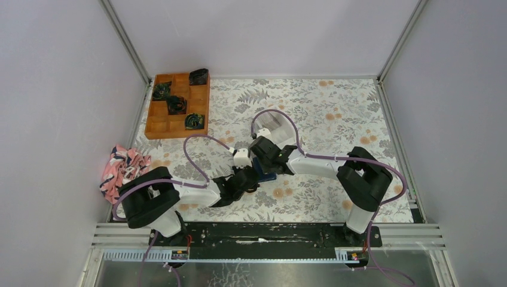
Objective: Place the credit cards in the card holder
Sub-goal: Close the card holder at the center of the board.
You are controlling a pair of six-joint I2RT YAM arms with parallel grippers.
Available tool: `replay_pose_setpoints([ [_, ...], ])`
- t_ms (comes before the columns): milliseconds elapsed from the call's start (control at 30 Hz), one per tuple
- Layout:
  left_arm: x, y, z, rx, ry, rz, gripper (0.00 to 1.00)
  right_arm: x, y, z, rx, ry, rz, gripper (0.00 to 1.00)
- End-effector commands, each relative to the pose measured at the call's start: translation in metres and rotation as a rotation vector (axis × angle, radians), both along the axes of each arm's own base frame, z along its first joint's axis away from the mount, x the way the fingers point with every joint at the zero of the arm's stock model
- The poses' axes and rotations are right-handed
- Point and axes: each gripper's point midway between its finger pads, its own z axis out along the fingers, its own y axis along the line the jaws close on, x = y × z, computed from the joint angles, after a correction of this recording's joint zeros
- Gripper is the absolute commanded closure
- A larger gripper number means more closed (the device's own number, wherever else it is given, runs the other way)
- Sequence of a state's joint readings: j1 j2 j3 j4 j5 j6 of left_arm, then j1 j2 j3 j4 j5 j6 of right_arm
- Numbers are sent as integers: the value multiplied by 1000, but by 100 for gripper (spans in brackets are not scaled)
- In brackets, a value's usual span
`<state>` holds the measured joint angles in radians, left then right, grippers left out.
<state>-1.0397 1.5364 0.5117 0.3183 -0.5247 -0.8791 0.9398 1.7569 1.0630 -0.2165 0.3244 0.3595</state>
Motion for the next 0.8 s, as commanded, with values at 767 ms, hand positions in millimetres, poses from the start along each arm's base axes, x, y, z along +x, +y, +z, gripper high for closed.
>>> replay_pose_setpoints([
  [767, 10, -7, 0, 2, -28, -2, 88, 4, 23, -5, 17, 27, 9, 89],
])
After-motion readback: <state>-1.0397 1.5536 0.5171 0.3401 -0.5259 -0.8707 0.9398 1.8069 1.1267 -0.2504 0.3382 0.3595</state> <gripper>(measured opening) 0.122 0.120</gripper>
